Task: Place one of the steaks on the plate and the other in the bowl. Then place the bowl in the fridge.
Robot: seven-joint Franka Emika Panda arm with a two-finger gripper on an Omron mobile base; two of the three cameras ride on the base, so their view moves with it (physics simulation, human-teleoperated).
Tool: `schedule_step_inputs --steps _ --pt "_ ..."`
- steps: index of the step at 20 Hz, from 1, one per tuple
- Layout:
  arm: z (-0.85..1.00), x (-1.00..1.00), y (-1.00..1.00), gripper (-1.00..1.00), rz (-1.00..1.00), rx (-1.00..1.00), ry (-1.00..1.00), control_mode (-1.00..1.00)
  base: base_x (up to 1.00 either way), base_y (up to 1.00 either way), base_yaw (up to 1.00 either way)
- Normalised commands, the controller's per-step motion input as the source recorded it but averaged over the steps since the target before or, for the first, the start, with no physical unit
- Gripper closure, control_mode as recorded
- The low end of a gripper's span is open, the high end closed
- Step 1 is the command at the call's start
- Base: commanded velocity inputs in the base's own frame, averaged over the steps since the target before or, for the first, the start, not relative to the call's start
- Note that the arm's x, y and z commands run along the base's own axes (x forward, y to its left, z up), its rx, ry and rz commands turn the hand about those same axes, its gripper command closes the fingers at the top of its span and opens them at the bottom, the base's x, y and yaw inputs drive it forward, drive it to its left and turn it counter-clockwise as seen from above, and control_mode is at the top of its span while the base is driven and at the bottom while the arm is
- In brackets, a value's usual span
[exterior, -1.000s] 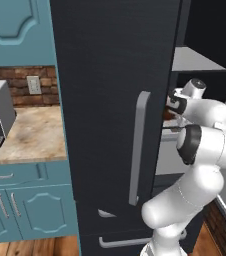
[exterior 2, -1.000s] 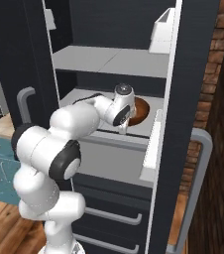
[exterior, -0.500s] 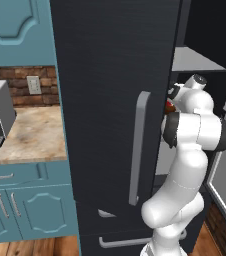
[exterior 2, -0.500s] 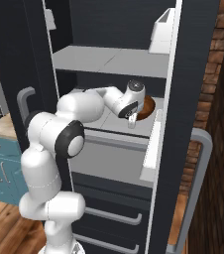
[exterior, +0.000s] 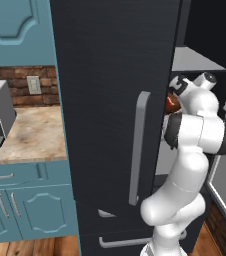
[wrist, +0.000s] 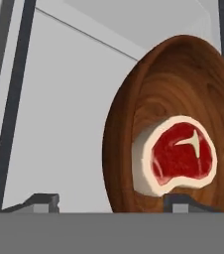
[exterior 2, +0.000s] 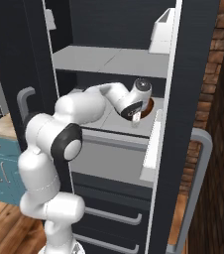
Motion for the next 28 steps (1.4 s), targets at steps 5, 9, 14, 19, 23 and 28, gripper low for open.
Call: schedule_step_inputs --steps 5,9,14,19,23,28 --pt "0.14 -0.59 0.35 -1.0 0.0 -0.07 -0.19 -1.0 0.0 0.0 0.0" --pt "0.42 -1.0 0.26 -1.0 0.0 -0.07 -0.21 -1.0 0.0 0.0 0.0" --pt "0.63 -1.0 0.38 -1.0 0.0 -0.12 -0.33 -1.0 0.0 0.0 0.0" --pt "0.96 -1.0 0.39 -1.0 0.0 -0.15 -0.15 -1.0 0.0 0.0 0.0" --pt "1.0 -1.0 0.03 -1.0 -0.04 -0.08 0.0 -1.0 0.0 0.0 0.0" --pt "0.75 -1.0 0.0 -1.0 -0.08 -0.03 0.05 -1.0 0.0 0.0 0.0"
